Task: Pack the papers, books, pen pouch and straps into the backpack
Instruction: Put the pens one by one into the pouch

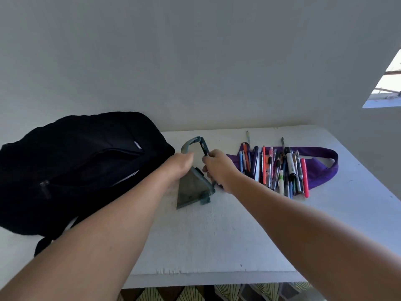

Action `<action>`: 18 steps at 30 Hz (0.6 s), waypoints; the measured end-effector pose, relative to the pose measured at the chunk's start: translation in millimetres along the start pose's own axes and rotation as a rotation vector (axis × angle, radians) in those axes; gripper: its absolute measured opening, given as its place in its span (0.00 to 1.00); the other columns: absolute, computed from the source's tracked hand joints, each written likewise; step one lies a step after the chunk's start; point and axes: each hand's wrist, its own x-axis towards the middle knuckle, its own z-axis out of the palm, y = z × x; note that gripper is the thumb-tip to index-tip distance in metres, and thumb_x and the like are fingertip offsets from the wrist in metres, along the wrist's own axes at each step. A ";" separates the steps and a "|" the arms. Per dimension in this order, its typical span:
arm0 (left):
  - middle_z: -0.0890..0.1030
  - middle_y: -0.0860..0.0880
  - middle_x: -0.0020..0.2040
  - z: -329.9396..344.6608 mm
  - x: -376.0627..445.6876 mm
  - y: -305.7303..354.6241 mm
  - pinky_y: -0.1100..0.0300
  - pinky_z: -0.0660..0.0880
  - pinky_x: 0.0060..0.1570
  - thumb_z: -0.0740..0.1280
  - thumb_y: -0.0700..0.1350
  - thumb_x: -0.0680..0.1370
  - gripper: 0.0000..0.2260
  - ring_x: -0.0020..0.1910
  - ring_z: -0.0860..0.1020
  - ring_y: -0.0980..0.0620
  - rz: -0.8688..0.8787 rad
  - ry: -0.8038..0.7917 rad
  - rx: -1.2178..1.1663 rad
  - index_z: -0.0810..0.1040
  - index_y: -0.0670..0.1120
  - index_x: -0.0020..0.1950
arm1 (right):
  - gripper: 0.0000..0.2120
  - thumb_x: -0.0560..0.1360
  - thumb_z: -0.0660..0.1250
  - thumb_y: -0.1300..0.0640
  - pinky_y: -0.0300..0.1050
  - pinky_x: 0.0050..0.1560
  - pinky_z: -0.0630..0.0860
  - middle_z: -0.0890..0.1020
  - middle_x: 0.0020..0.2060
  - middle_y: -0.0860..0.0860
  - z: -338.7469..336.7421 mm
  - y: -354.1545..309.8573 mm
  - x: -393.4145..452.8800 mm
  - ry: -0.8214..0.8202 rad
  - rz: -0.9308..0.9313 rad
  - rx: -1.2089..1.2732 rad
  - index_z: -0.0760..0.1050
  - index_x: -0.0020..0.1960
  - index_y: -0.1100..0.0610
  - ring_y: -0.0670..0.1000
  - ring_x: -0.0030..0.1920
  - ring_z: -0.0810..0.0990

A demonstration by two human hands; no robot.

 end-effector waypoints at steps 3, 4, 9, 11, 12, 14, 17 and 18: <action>0.74 0.47 0.41 -0.7 -1.1 2.6 0.57 0.67 0.40 0.55 0.53 0.82 0.15 0.38 0.72 0.50 0.014 0.010 -0.008 0.75 0.44 0.51 | 0.08 0.86 0.56 0.59 0.52 0.47 0.86 0.84 0.47 0.60 -5.4 -4.5 5.7 0.094 0.031 0.436 0.67 0.64 0.59 0.56 0.42 0.85; 0.75 0.46 0.43 -0.9 -1.1 4.3 0.57 0.67 0.40 0.56 0.53 0.81 0.14 0.39 0.73 0.49 0.017 -0.002 0.004 0.75 0.44 0.50 | 0.07 0.87 0.57 0.59 0.56 0.52 0.86 0.85 0.47 0.60 -5.6 -6.0 7.6 0.137 0.027 0.502 0.66 0.64 0.58 0.57 0.45 0.87; 0.75 0.41 0.68 10.3 -2.4 16.9 0.55 0.69 0.51 0.57 0.55 0.83 0.22 0.56 0.74 0.43 -0.012 -0.054 0.049 0.74 0.44 0.70 | 0.15 0.86 0.61 0.53 0.52 0.57 0.82 0.83 0.53 0.54 -0.5 6.6 12.4 0.056 0.070 0.285 0.66 0.70 0.57 0.55 0.54 0.84; 0.69 0.41 0.75 12.7 0.3 18.9 0.52 0.71 0.57 0.57 0.55 0.83 0.26 0.61 0.72 0.41 -0.054 -0.096 0.060 0.66 0.43 0.78 | 0.21 0.85 0.63 0.57 0.45 0.53 0.77 0.80 0.56 0.51 0.5 4.7 3.3 0.003 0.083 -0.046 0.65 0.75 0.60 0.54 0.56 0.80; 0.66 0.41 0.78 13.1 1.5 19.2 0.48 0.72 0.63 0.57 0.56 0.82 0.29 0.67 0.70 0.39 -0.075 -0.116 0.061 0.61 0.44 0.81 | 0.24 0.83 0.65 0.60 0.45 0.54 0.76 0.80 0.58 0.52 -1.8 9.6 1.9 -0.065 -0.012 -0.442 0.64 0.77 0.60 0.55 0.58 0.79; 0.60 0.41 0.81 12.0 4.2 21.0 0.42 0.69 0.70 0.55 0.57 0.82 0.32 0.75 0.65 0.36 -0.117 -0.152 0.073 0.55 0.47 0.83 | 0.25 0.82 0.66 0.61 0.47 0.56 0.79 0.82 0.61 0.55 -12.8 18.1 13.2 -0.062 -0.062 -0.581 0.66 0.78 0.59 0.56 0.59 0.81; 0.59 0.40 0.81 13.6 5.5 28.4 0.48 0.66 0.71 0.50 0.56 0.86 0.28 0.77 0.63 0.38 -0.117 -0.206 0.124 0.54 0.44 0.83 | 0.14 0.83 0.64 0.56 0.46 0.44 0.80 0.85 0.54 0.61 -35.4 16.4 20.7 0.006 -0.069 -0.351 0.80 0.65 0.61 0.53 0.44 0.81; 0.59 0.39 0.81 14.0 4.4 31.0 0.50 0.65 0.71 0.48 0.54 0.87 0.27 0.78 0.62 0.40 -0.097 -0.220 0.145 0.55 0.42 0.83 | 0.12 0.83 0.65 0.54 0.46 0.39 0.77 0.86 0.47 0.59 -43.0 16.8 17.6 0.061 -0.089 -0.376 0.82 0.58 0.60 0.51 0.38 0.79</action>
